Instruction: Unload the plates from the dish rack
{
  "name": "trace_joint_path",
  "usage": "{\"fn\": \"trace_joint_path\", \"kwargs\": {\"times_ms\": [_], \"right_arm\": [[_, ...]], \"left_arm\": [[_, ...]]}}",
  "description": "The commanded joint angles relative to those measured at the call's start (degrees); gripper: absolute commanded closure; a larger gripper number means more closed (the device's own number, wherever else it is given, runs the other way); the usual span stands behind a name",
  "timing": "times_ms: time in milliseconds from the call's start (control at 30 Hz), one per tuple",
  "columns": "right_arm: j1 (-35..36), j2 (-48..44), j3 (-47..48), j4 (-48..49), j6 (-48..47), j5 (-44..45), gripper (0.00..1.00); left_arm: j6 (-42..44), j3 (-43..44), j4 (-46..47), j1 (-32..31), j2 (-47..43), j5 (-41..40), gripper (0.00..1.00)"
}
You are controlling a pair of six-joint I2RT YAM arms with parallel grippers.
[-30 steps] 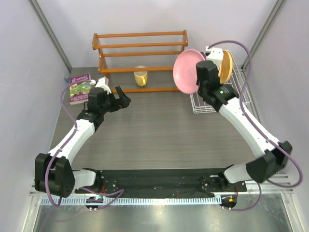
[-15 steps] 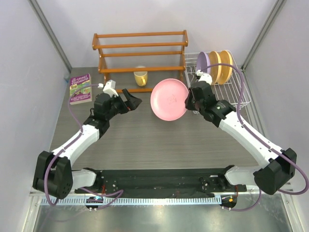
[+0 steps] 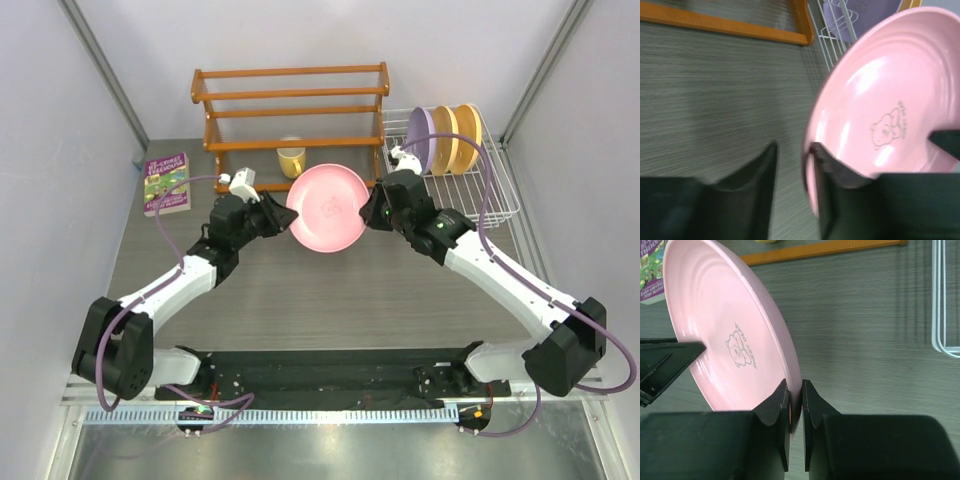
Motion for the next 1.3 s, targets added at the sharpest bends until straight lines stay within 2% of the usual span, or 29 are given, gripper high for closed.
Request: {"fn": "trace_joint_path", "kwargs": {"times_ms": [0, 33, 67, 133, 167, 233, 267, 367, 467, 633, 800, 967, 1133, 1167, 1200, 1233, 1267], "right_arm": [[0.55, -0.04, 0.81, 5.08, 2.27, -2.07, 0.96], [0.64, -0.04, 0.72, 5.17, 2.28, -1.9, 0.96], [0.73, -0.12, 0.81, 5.17, 2.36, -1.55, 0.96], [0.64, -0.21, 0.63, 5.17, 2.1, -0.76, 0.94], [0.64, -0.38, 0.55, 5.17, 2.01, -0.49, 0.88], [0.64, -0.56, 0.28, 5.17, 1.75, 0.56, 0.66], [0.64, -0.74, 0.37, 4.91, 1.49, 1.35, 0.43], [0.56, -1.35, 0.63, 2.29, -0.71, 7.31, 0.24], [0.38, -2.05, 1.95, -0.62, -4.47, 14.86, 0.14], [-2.08, 0.22, 5.29, -4.05, -9.41, 24.98, 0.1], [-9.8, 3.74, 8.28, -5.2, -11.61, 28.42, 0.1], [-19.28, 8.83, 8.72, 0.58, -16.7, 26.06, 0.11], [-22.64, 16.39, 13.02, 6.75, -20.66, 23.07, 0.16], [-22.82, 18.23, 14.51, 7.01, -21.36, 22.89, 0.16], [-23.08, 21.03, 17.39, 7.19, -21.72, 22.97, 0.16], [-23.09, 22.8, 18.73, 7.63, -22.33, 22.89, 0.16], [-23.17, 24.3, 21.7, 7.72, -23.2, 22.54, 0.17]], "left_arm": [[1.17, 2.03, 1.61, -0.26, 0.3, -1.62, 0.82], [1.43, 2.12, 1.16, -0.35, 0.21, -2.06, 0.93], [1.61, 2.12, 0.55, -0.35, 0.12, -2.5, 1.0], [2.31, 2.3, -1.3, -0.35, -0.31, -4.07, 1.0], [2.66, 2.3, -1.83, -0.35, -0.75, -4.35, 1.0], [3.63, 2.3, -3.06, -0.35, -1.19, -5.39, 1.0], [3.9, 2.47, -5.41, -0.27, -1.8, -6.19, 1.0], [5.56, 3.26, -10.08, -0.35, -2.95, -10.13, 1.0], [7.85, 3.71, -18.76, -0.27, -4.35, -13.3, 1.0], [7.68, 0.81, -25.12, -0.35, -5.59, -19.98, 1.0], [8.03, 0.1, -28.9, -0.26, -2.08, -24.47, 1.0], [8.03, 0.1, -28.2, -0.26, 3.62, -25.27, 1.0], [8.2, 0.1, -26.53, -0.26, 7.85, -25.53, 0.99], [8.47, 0.45, -26.44, -0.18, 8.29, -25.7, 0.95], [8.38, 0.54, -26.53, -0.26, 9.08, -26.05, 0.73], [8.38, 0.63, -26.62, -0.26, 9.35, -26.41, 0.61], [8.47, 0.8, -26.79, -0.18, 9.53, -27.11, 0.56]]}}
